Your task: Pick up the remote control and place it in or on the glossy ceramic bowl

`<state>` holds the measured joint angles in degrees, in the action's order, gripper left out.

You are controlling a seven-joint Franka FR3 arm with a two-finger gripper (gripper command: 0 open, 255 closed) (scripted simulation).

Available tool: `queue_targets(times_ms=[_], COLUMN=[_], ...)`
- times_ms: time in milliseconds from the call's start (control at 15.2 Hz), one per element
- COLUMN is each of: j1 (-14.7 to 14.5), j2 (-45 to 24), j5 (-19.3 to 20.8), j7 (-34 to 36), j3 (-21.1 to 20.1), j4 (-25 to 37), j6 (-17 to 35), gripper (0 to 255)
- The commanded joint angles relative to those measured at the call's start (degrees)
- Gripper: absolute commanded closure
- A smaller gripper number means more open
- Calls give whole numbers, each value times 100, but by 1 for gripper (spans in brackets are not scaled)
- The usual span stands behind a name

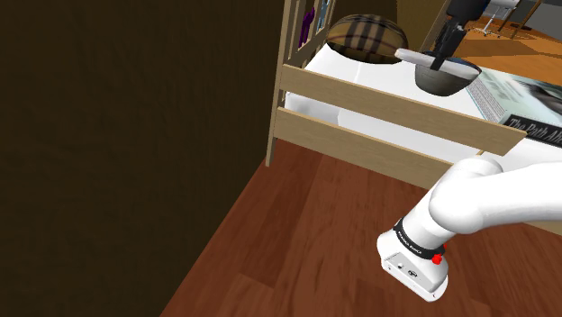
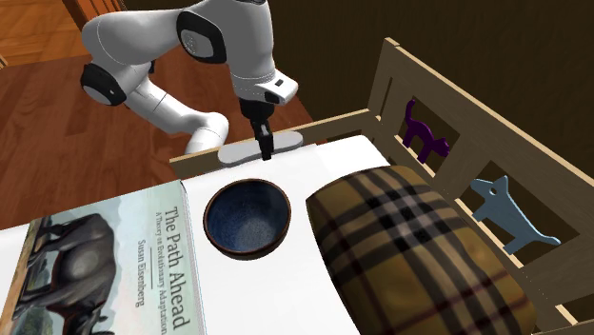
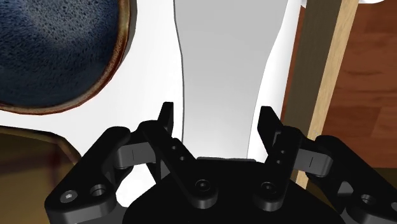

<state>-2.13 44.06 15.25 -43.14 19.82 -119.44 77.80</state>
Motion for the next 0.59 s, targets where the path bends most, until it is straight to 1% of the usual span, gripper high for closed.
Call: queue_targets(times_ms=[0, 528], j1=[-16, -79], j2=[-81, -440], j5=[-22, -105], j7=[-24, -115], j3=[-14, -56], j4=[222, 1114], j6=[-140, -675], gripper=[255, 255])
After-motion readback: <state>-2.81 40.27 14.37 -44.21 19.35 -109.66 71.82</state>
